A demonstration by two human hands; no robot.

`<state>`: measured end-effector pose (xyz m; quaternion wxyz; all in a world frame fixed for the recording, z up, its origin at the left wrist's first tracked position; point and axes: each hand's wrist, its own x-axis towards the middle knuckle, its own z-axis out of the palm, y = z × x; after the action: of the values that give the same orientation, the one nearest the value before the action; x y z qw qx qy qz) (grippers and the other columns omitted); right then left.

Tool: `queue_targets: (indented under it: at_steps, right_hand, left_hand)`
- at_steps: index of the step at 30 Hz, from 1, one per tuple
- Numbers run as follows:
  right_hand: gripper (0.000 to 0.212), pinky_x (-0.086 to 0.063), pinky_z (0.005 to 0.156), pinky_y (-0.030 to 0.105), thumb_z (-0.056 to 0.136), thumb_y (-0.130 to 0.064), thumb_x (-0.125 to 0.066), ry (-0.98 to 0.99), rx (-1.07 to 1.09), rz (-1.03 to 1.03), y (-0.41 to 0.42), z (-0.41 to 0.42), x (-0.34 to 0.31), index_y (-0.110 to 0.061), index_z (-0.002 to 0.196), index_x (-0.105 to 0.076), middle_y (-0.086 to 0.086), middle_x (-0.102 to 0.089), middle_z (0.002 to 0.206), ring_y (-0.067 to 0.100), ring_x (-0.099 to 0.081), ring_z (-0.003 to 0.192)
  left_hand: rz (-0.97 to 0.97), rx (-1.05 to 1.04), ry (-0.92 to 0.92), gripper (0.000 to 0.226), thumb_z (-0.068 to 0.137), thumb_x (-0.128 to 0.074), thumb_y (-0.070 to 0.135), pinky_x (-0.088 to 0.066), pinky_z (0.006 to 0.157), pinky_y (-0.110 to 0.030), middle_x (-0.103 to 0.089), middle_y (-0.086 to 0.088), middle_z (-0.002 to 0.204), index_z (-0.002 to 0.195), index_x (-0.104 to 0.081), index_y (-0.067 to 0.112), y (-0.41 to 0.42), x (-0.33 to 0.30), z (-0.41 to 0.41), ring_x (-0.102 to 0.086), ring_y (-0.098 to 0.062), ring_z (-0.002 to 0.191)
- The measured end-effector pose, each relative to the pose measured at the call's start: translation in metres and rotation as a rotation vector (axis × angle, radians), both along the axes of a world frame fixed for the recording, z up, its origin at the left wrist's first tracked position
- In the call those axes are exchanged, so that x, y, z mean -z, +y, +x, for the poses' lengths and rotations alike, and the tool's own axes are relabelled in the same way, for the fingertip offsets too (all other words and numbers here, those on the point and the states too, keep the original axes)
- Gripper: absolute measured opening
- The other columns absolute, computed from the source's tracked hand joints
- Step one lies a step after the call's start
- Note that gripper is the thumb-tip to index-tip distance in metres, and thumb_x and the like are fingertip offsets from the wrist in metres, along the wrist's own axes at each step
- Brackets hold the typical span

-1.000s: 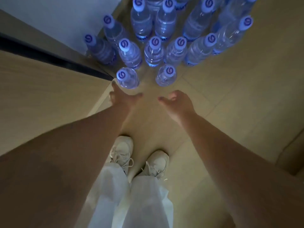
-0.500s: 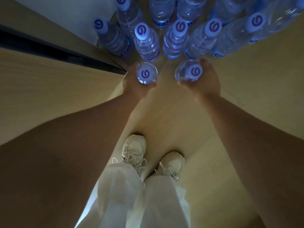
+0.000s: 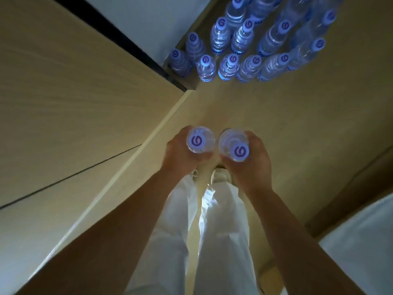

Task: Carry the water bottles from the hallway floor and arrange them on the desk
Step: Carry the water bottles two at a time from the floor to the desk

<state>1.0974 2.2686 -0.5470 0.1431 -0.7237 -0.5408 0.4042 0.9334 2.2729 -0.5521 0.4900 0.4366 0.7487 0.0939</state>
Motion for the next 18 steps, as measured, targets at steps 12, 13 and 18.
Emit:
queue_targets:
  at_steps: [12, 13, 18]
  right_hand:
    - [0.066, -0.05, 0.073, 0.032, 0.052, -0.023, -0.091, -0.008, -0.38, 0.435, -0.039, -0.019, -0.252, 0.005, 0.104, -0.063, 0.013, -0.067, 0.091, 0.034, -0.065, 0.083]
    - [0.067, -0.052, 0.072, 0.034, 0.051, -0.023, -0.091, 0.008, -0.41, 0.457, -0.042, -0.022, -0.27, 0.005, 0.104, -0.063, 0.014, -0.067, 0.092, 0.035, -0.065, 0.082]
    - [0.063, -0.052, 0.077, 0.04, 0.056, -0.033, -0.08, 0.141, -0.603, 0.543, -0.062, -0.052, -0.351, 0.004, 0.104, -0.065, 0.013, -0.068, 0.091, 0.035, -0.063, 0.082]
  left_hand:
    - [0.316, -0.248, 0.093, 0.038, 0.055, -0.083, 0.041, -0.046, 0.072, -0.013, -0.064, 0.017, 0.083, 0.085, -0.059, 0.041, -0.09, -0.258, -0.014, -0.06, 0.0, 0.08]
    - [0.335, -0.292, 0.084, 0.044, 0.055, -0.083, 0.041, -0.05, 0.077, -0.021, -0.065, 0.013, 0.089, 0.092, -0.062, 0.035, -0.1, -0.274, -0.015, -0.061, -0.004, 0.086]
    - [0.475, -0.499, 0.058, 0.06, 0.055, -0.085, 0.029, -0.043, 0.09, -0.01, -0.062, 0.015, 0.102, 0.1, -0.053, 0.054, -0.16, -0.357, -0.032, -0.057, 0.001, 0.106]
